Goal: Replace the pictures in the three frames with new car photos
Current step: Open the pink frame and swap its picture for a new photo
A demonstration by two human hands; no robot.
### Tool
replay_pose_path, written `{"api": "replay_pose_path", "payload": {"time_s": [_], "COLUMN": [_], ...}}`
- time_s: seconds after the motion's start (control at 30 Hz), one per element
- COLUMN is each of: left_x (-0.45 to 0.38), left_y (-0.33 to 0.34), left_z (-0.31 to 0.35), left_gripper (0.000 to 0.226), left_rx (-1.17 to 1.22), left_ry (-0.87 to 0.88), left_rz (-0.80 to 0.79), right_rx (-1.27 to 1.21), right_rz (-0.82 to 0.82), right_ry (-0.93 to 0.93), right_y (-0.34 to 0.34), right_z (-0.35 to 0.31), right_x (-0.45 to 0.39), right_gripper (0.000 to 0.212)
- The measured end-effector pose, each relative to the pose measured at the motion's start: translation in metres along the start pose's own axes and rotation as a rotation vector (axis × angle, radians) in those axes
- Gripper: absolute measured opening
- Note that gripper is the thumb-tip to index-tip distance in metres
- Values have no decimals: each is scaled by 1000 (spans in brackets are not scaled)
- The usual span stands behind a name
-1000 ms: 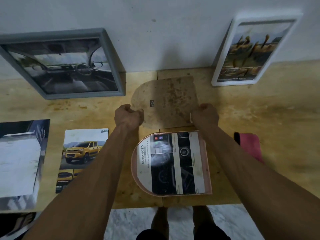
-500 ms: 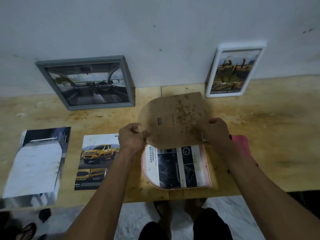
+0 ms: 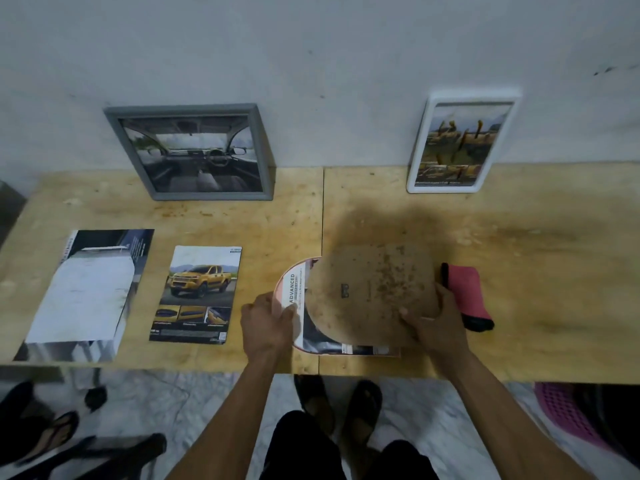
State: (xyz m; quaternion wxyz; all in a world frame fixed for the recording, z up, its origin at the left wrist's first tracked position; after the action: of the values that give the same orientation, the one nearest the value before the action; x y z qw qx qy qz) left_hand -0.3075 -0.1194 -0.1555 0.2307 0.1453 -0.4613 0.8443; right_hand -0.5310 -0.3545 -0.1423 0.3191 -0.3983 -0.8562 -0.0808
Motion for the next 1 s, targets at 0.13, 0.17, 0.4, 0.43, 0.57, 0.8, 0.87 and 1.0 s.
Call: {"api": "replay_pose_path", "payload": {"time_s": [0.13, 0.17, 0.4, 0.43, 0.57, 0.8, 0.87, 1.0], "left_x": [-4, -4, -17, -18, -23, -28, -27, -23], "left_y": [0, 0, 0, 0, 4, 6, 4, 2], "left_z": [-11, -12, -14, -14, -12, -13, -10, -5], "left_gripper": [33, 30, 35, 33, 23, 23, 20, 30], "left_rx": [-49, -19, 169, 179, 139, 118, 99, 41], "left_ry": [-50, -50, -95, -104, -55, -13, 21, 34], "left_rz": [30, 17, 12, 8, -24, -92, -100, -94], "right_rx": [88, 102, 247, 275, 352, 529, 568, 621], "right_rz": [12, 15, 110, 117, 118, 123, 111, 77], "right_ry": [25, 29, 60, 60, 74, 62, 78, 75], "right_y": [-15, -17, -7, -4, 9, 37, 42, 49], "right_z": [17, 21, 33, 33, 31, 20, 18, 18], "right_x": [3, 4, 4, 5, 2, -4, -5, -10], "right_gripper": [82, 83, 85, 85, 84, 88, 88, 87]}}
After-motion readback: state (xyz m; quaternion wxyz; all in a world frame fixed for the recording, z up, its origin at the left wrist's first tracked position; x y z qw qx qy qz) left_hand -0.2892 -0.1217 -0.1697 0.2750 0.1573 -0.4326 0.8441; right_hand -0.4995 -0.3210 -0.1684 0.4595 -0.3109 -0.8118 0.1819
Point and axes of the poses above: each hand's wrist, its own x-axis away from the middle knuckle, its own y-axis out of the palm, z = x × y, the point moved 6 cm from there along -x, towards the middle knuckle, and after that the axes turned 7 degrees about -z, right-handed, at the moved point
